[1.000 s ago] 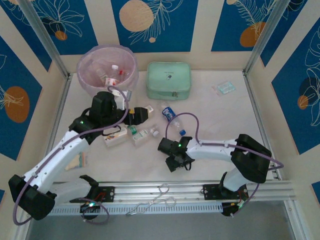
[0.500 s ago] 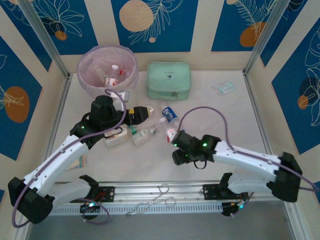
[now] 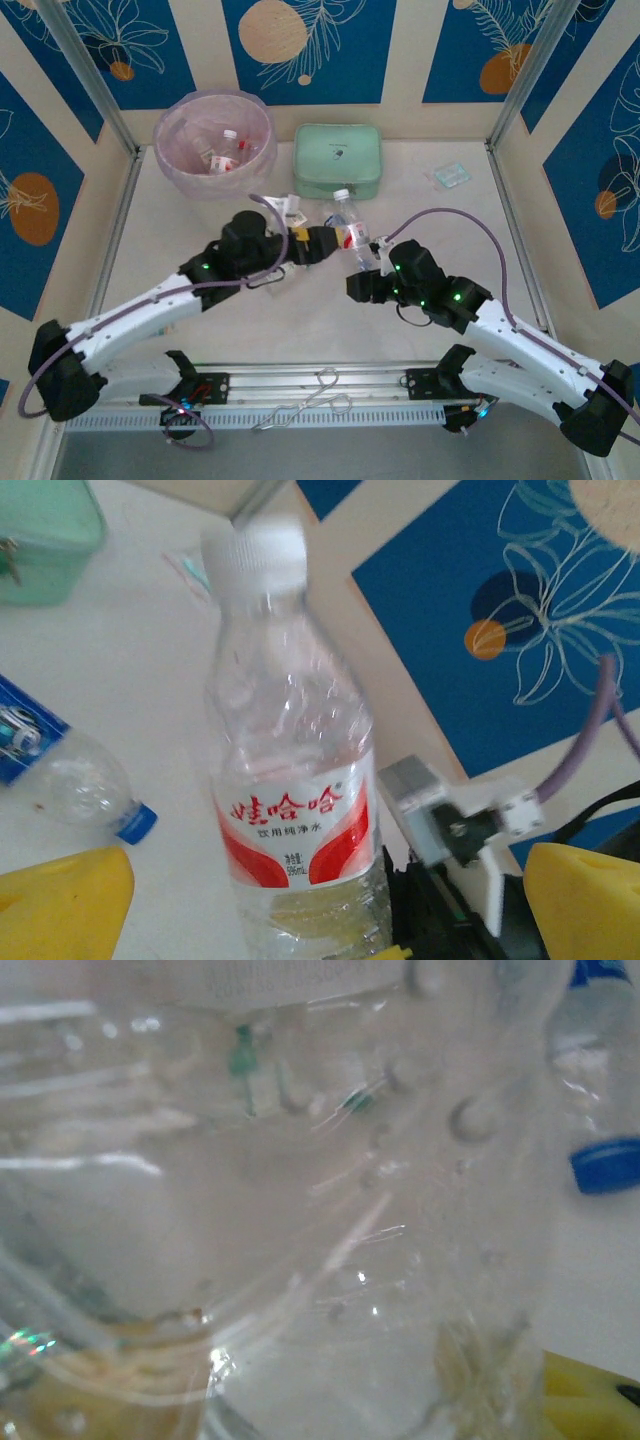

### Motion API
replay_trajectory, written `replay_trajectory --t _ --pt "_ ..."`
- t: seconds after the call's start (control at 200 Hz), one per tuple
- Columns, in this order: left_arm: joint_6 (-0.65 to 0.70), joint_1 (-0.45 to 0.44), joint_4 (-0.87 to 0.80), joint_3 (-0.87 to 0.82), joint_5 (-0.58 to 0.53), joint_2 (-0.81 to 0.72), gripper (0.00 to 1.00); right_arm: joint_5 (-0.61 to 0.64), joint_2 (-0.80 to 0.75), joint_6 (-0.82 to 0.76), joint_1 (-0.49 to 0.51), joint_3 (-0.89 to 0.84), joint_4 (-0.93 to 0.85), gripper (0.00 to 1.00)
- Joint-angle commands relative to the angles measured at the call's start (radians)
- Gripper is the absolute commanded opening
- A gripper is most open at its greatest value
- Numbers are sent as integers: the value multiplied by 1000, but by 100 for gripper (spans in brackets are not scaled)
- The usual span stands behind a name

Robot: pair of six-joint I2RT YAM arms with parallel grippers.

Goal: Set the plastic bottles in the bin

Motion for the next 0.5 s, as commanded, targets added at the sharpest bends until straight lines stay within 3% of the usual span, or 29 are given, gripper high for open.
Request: replay_trajectory --t 0.0,0.2,0.495 --pt "-21 -56 78 47 -80 69 99 -53 -19 -22 2 -6 113 44" --pt "-48 -77 179 50 -70 153 94 -131 -9 -9 -10 -53 272 43" --pt "-40 -77 170 57 -96 172 66 -161 -6 5 -35 -79 302 43"
